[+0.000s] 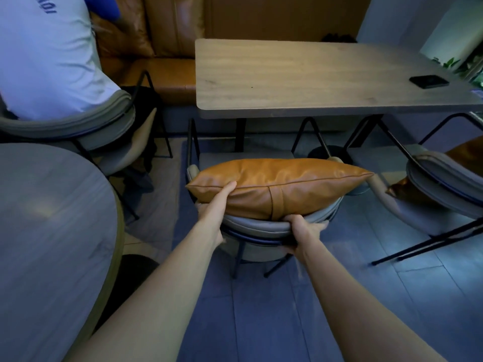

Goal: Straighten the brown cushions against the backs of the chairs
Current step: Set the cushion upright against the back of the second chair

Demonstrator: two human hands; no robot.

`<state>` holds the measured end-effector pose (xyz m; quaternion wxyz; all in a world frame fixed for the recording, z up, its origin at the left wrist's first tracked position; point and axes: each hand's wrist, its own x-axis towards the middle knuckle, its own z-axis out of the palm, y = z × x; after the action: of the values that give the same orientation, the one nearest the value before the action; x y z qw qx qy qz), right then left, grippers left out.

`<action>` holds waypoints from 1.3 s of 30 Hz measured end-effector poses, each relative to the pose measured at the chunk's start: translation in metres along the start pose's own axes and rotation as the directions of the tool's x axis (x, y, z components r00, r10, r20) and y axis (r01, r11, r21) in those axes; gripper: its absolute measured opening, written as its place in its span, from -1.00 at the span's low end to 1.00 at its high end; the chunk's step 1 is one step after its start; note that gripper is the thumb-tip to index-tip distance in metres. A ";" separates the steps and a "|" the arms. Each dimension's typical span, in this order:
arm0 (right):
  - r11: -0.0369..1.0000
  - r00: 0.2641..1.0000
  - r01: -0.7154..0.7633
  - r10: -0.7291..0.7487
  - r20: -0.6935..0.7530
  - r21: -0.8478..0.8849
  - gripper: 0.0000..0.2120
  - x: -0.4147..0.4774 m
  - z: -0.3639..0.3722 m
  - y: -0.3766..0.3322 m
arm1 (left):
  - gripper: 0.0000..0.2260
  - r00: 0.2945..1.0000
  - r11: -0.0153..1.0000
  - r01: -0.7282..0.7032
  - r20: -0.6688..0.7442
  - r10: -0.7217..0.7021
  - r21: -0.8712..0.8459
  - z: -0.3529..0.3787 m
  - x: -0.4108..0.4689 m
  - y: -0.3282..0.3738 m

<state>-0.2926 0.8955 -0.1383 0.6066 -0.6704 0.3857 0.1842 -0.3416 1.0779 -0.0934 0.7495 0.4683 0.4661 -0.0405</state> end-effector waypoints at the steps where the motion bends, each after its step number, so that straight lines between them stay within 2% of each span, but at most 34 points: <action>1: 1.000 1.000 0.010 -0.010 -0.010 0.009 0.16 0.001 -0.001 0.000 | 0.18 0.999 0.999 -0.038 -0.015 0.038 0.019 -0.005 0.000 0.003; 3: 0.999 0.999 0.036 -0.035 -0.033 0.031 0.11 0.004 -0.001 0.001 | 0.09 0.993 0.993 -0.108 -0.033 0.110 0.055 -0.011 0.001 0.007; 6: 0.998 0.997 0.054 -0.053 -0.060 0.019 0.01 0.002 -0.002 0.003 | -0.01 0.990 0.990 -0.132 -0.044 0.134 0.039 -0.010 -0.003 0.006; 10: 0.997 0.995 0.074 -0.073 -0.072 0.019 -0.12 -0.001 -0.011 0.008 | 0.02 0.991 0.992 -0.129 -0.042 0.129 0.009 -0.007 -0.014 -0.005; 17: 0.997 0.995 0.070 -0.068 -0.070 0.024 -0.24 0.003 -0.038 0.022 | 0.04 0.992 0.992 -0.123 -0.034 0.123 0.000 0.001 -0.027 -0.026; 21: 0.997 0.995 0.073 -0.071 -0.063 0.021 -0.28 0.008 -0.040 0.020 | 0.03 0.992 0.992 -0.123 -0.015 0.123 0.012 0.005 -0.026 -0.023; 30: 0.989 0.993 0.103 -0.109 -0.050 -0.102 -0.30 0.033 -0.057 -0.007 | 0.12 0.995 0.994 -0.099 0.004 0.099 0.037 0.033 -0.022 -0.024; 39: 0.983 0.993 0.119 -0.121 -0.010 -0.140 -0.42 0.037 -0.061 -0.011 | 0.02 0.985 0.986 -0.165 -0.048 0.165 0.012 0.045 -0.018 -0.031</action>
<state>-0.2751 0.8260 -0.1454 0.5647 -0.7348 0.3364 0.1676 -0.3376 1.0210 -0.0953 0.7368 0.5092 0.4437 0.0311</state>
